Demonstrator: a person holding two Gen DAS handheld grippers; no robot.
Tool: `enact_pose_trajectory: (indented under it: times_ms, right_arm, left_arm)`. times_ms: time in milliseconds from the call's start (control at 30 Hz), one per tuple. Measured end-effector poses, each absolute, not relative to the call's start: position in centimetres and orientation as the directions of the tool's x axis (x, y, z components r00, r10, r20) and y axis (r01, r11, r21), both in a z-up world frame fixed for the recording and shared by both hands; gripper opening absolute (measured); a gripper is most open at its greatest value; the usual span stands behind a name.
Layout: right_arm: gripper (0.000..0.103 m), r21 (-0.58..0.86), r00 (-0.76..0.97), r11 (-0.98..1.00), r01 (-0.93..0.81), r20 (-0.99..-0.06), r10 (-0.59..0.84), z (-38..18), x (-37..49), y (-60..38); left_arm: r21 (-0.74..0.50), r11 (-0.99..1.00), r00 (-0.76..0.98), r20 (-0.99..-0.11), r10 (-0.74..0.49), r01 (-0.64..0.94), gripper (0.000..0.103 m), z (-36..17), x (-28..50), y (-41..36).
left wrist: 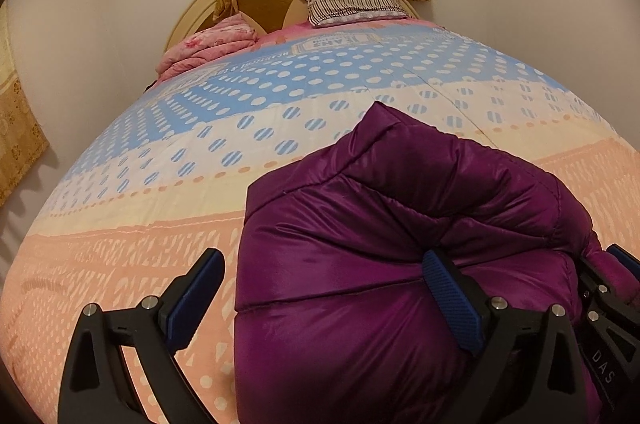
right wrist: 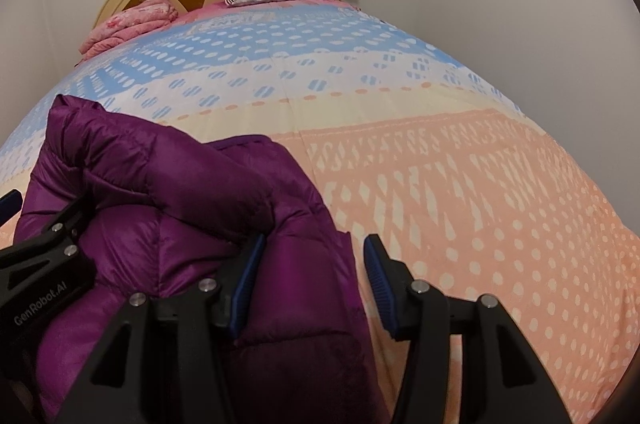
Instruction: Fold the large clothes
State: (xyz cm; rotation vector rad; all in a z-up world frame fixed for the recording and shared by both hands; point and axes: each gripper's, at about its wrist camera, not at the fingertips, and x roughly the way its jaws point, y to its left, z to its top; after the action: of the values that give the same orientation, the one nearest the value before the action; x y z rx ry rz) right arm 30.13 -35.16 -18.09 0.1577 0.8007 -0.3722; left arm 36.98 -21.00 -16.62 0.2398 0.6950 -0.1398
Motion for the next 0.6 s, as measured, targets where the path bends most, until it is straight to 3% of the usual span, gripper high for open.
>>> enact_pose_trajectory:
  times_ms: [600]
  right_arm:
    - [0.055, 0.002, 0.614, 0.921, 0.390, -0.746, -0.258, -18.75, 29.83, -35.39]
  left_arm:
    - [0.186, 0.949, 0.733, -0.677, -0.065, 0.256, 0.100, -17.38, 36.96, -22.02]
